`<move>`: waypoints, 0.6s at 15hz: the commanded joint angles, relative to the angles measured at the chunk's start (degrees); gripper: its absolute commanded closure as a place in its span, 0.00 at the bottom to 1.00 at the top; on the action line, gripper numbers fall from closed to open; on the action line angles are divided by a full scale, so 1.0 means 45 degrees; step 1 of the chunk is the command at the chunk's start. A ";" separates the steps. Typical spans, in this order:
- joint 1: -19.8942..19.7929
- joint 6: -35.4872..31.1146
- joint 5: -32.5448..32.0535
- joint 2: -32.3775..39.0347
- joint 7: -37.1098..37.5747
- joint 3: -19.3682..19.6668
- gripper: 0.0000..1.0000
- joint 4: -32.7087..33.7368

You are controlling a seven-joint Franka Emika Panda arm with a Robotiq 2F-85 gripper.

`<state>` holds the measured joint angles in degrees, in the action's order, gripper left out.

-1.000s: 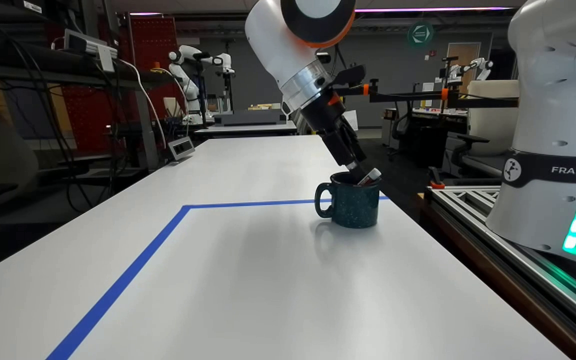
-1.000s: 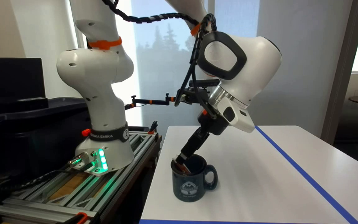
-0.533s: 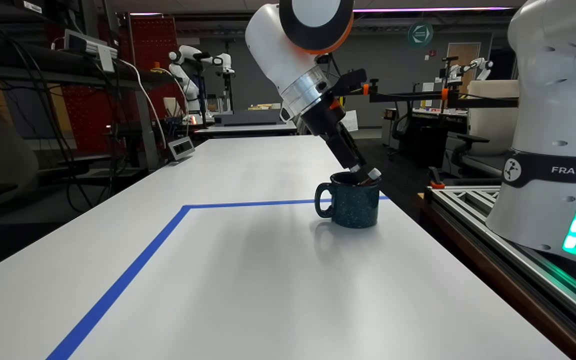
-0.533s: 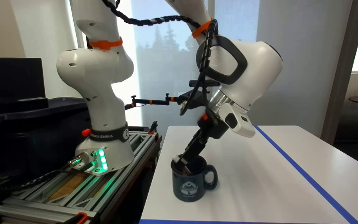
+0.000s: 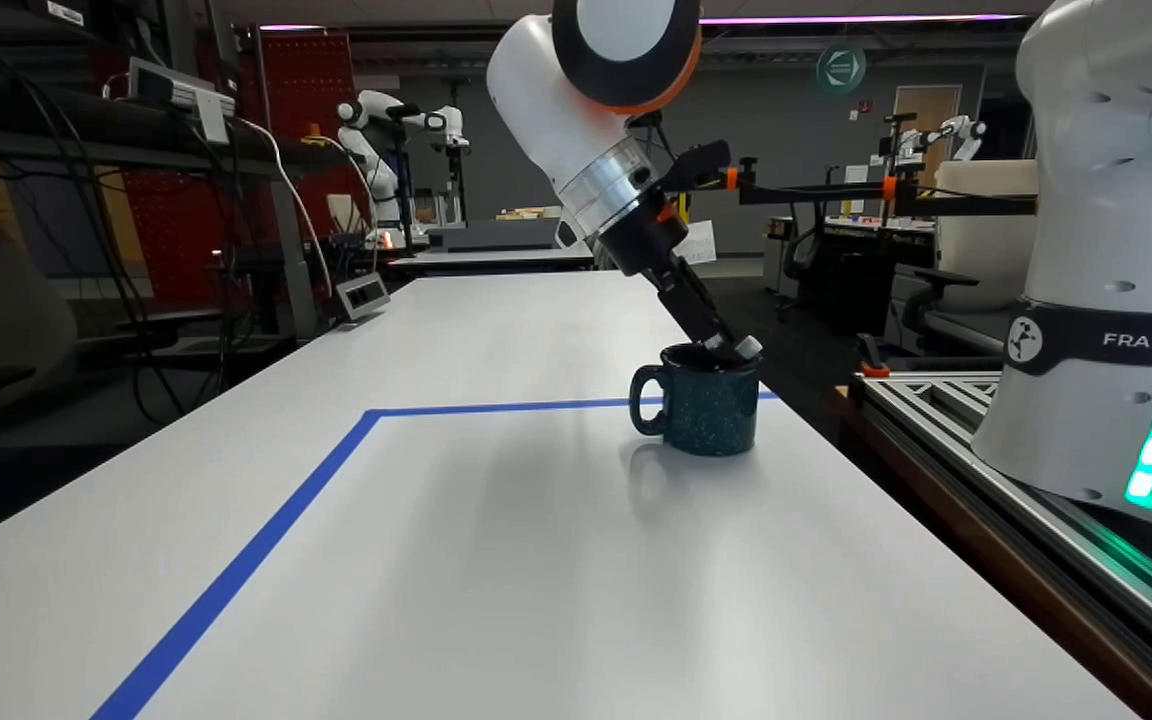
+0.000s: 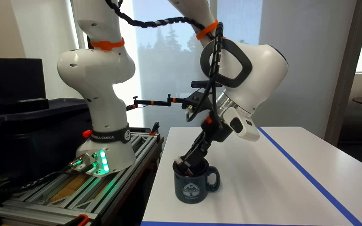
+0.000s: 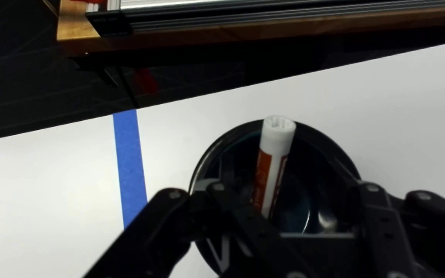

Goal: Remove the marker from the mug cup

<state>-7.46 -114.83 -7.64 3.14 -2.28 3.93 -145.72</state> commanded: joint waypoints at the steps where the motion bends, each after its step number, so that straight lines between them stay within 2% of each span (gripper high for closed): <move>1: 0.0140 -0.0023 0.0228 0.0142 -0.0421 0.0128 0.40 0.0114; 4: 0.0142 -0.0069 0.0246 0.0231 -0.0560 0.0121 0.44 0.0126; 5: 0.0144 -0.0067 0.0251 0.0253 -0.0615 0.0116 0.53 0.0128; 6: 0.0147 -0.0094 0.0261 0.0293 -0.0638 0.0111 0.52 0.0130; 8: 0.0149 -0.0140 0.0267 0.0354 -0.0683 0.0108 0.58 0.0133; 9: 0.0152 -0.0164 0.0266 0.0401 -0.0727 0.0103 0.57 0.0148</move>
<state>-7.42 -115.12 -7.42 4.45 -4.01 3.93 -145.43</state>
